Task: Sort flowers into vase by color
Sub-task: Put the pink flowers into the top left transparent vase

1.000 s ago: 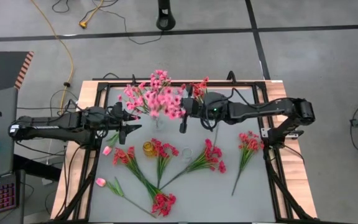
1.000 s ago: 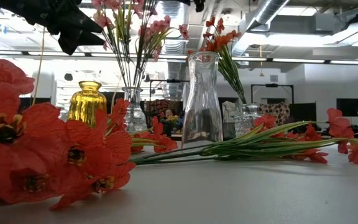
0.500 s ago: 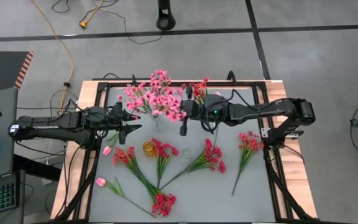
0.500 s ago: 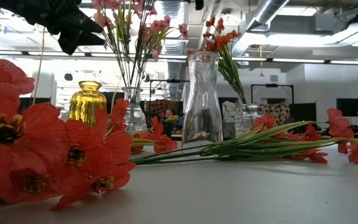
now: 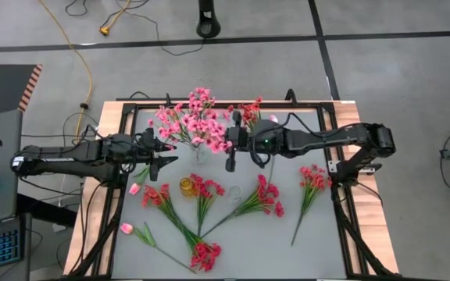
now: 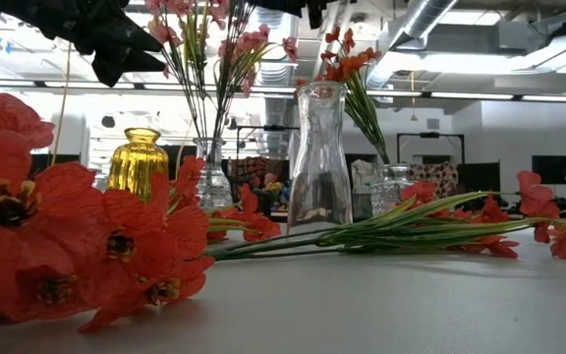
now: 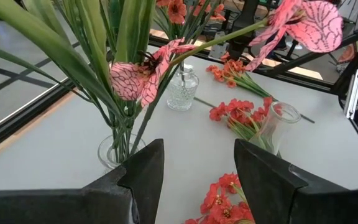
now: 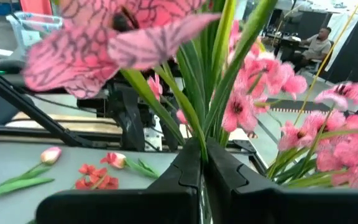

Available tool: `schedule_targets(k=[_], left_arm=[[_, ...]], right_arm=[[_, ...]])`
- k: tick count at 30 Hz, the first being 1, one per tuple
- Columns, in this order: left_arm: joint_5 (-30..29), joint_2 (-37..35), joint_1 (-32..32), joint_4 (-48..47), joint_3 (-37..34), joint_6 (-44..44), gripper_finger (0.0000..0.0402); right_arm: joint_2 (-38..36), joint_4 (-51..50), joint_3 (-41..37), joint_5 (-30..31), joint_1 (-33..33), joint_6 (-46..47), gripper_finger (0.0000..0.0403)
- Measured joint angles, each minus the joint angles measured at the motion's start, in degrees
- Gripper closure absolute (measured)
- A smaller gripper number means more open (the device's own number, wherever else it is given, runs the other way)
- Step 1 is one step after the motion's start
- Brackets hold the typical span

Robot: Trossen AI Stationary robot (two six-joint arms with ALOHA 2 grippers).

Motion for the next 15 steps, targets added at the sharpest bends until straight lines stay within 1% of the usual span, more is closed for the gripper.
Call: schedule_targets(k=[6, 15], left_arm=[[0.00, -0.01, 0.00, -0.02, 0.00, 0.00, 0.0219], [0.00, 0.00, 0.00, 0.00, 0.00, -0.02, 0.0219]], right_arm=[[0.03, -0.97, 0.00, -0.01, -0.88, 0.20, 0.0357], [0.05, -1.24, 0.00, -0.02, -1.02, 0.15, 0.0355]])
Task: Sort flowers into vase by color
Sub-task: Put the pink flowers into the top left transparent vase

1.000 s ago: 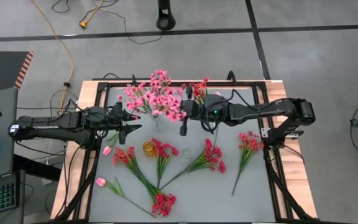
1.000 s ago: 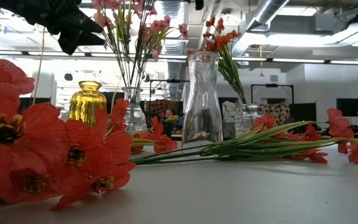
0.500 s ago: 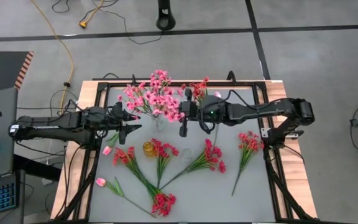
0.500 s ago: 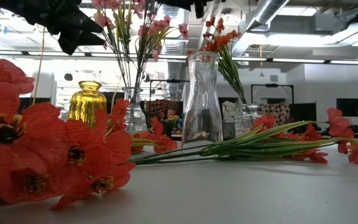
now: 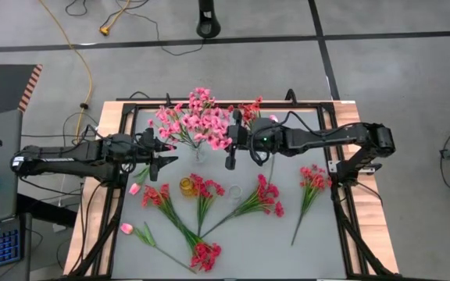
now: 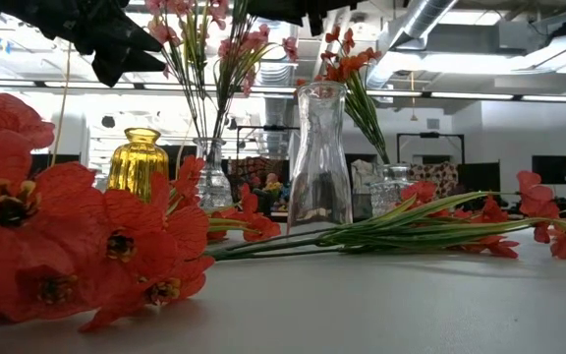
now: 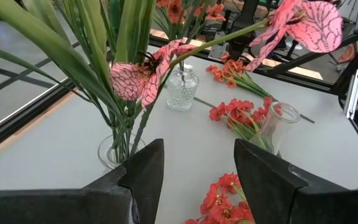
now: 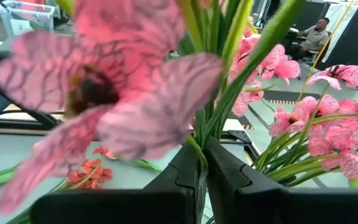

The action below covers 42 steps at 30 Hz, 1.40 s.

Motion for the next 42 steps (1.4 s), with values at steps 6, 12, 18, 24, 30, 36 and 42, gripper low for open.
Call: schedule_targets(k=[6, 12, 18, 24, 30, 36, 42], left_arm=[[0.01, -0.01, 0.00, -0.02, 0.00, 0.02, 0.0219], [0.00, 0.00, 0.00, 0.00, 0.00, -0.08, 0.0219], [0.50, 0.00, 0.00, -0.02, 0.00, -1.51, 0.0219], [1.20, -0.02, 0.00, -0.02, 0.02, -1.55, 0.0219], [1.20, -0.02, 0.00, -0.02, 0.02, -1.53, 0.0219], [1.20, -0.01, 0.00, -0.02, 0.02, -1.53, 0.0219], [1.20, -0.02, 0.00, -0.02, 0.02, -1.53, 0.0219]], right_arm=[[0.00, -0.14, 0.00, 0.00, 0.00, 1.44, 0.0344], [0.00, -3.49, 0.00, -0.01, -0.60, 5.69, 0.0278], [-0.80, -5.74, -0.02, 0.03, -0.79, 7.87, 0.0189], [-5.63, -11.17, -0.02, 0.02, -0.55, 2.70, 0.0148], [-8.93, -13.60, 0.00, 0.03, -1.66, 9.18, 0.0148], [-5.50, -11.97, 0.00, 0.01, -2.23, 9.94, 0.0148], [-1.80, -8.49, 0.12, -0.19, -1.70, 9.94, 0.0148]])
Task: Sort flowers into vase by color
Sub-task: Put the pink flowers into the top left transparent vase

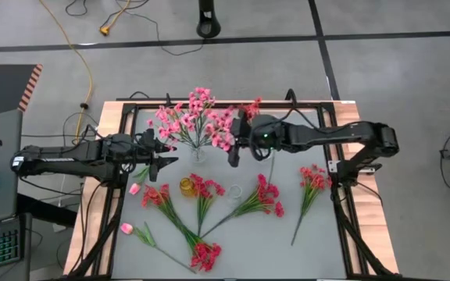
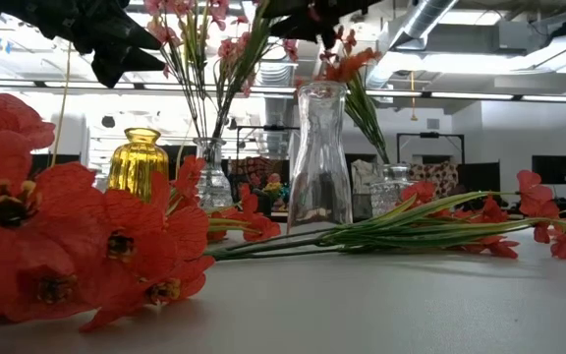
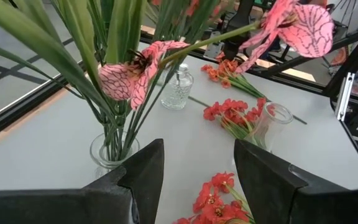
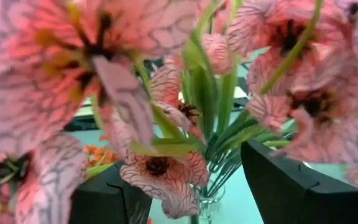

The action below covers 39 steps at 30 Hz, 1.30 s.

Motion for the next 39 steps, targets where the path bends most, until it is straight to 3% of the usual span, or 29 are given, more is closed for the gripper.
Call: schedule_targets(k=[14, 21, 33, 39], left_arm=[[0.32, 0.55, -0.50, 2.31, 0.00, -0.72, 0.0219], [0.06, 4.43, -4.48, 4.99, 0.00, -0.62, 0.0219], [-4.90, 20.99, -8.22, 31.81, 0.04, 5.24, 0.0219], [-11.10, 27.06, -8.20, 40.25, 0.02, 6.69, 0.0219]], right_arm=[[5.93, -4.43, 4.05, 0.08, 0.67, -0.06, 0.0148], [5.68, -4.59, 3.99, 0.08, 0.74, -0.06, 0.0148], [5.49, -4.66, 4.01, 0.11, 0.72, -0.06, 0.0148], [5.49, -4.97, 3.99, 0.13, 0.88, -0.09, 0.0148]])
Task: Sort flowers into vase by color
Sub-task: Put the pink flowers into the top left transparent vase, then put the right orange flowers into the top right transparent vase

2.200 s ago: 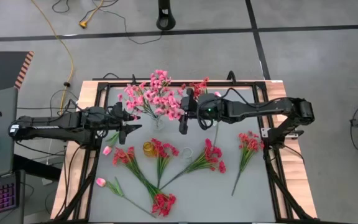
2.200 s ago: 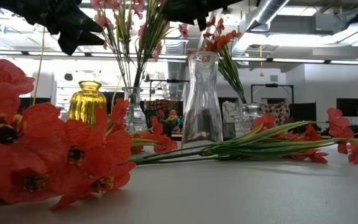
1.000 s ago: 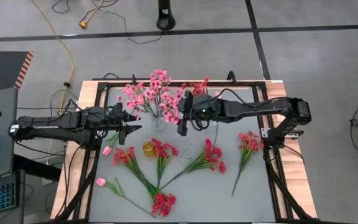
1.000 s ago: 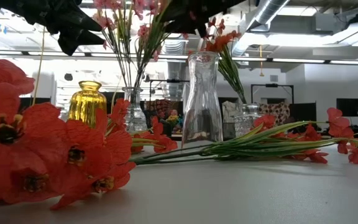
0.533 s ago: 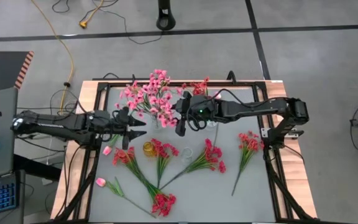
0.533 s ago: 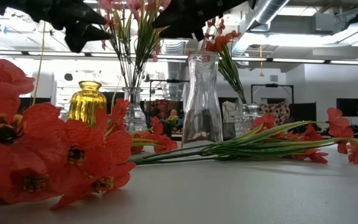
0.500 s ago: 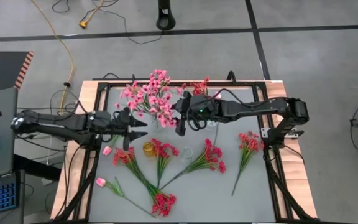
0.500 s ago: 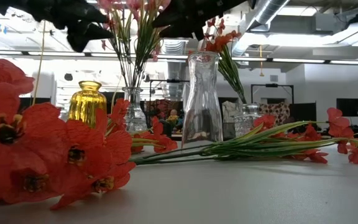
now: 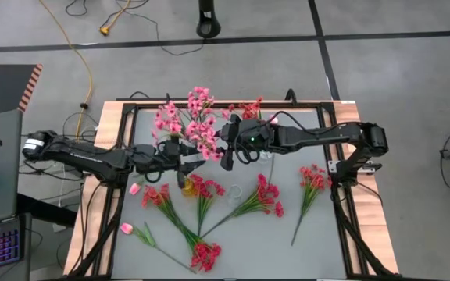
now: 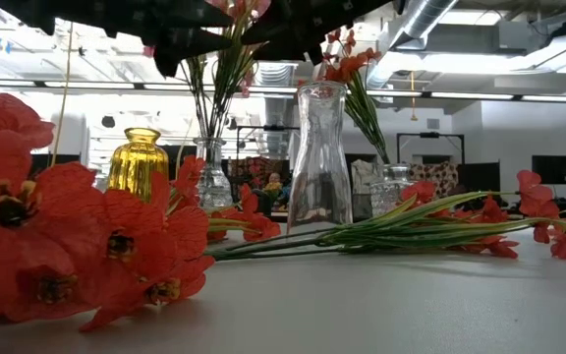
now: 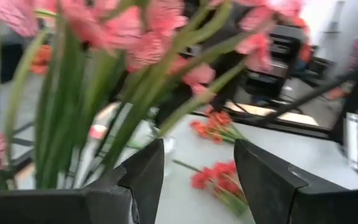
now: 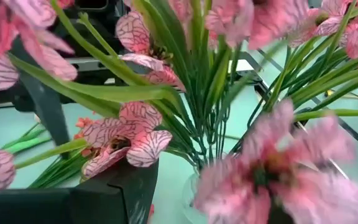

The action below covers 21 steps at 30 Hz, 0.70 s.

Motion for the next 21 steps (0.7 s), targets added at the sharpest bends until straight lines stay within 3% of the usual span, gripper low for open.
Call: schedule_targets(k=[7, 21], left_arm=[[-9.13, 2.06, 0.01, 1.88, 0.00, 0.28, 0.0219], [-11.63, 1.79, 0.02, 2.57, 0.00, 1.14, 0.0219]], right_arm=[[-1.08, -4.54, -0.02, 0.04, 1.04, -0.58, 0.0148], [-7.65, -15.33, -0.07, 0.04, 3.37, -2.97, 0.0148]])
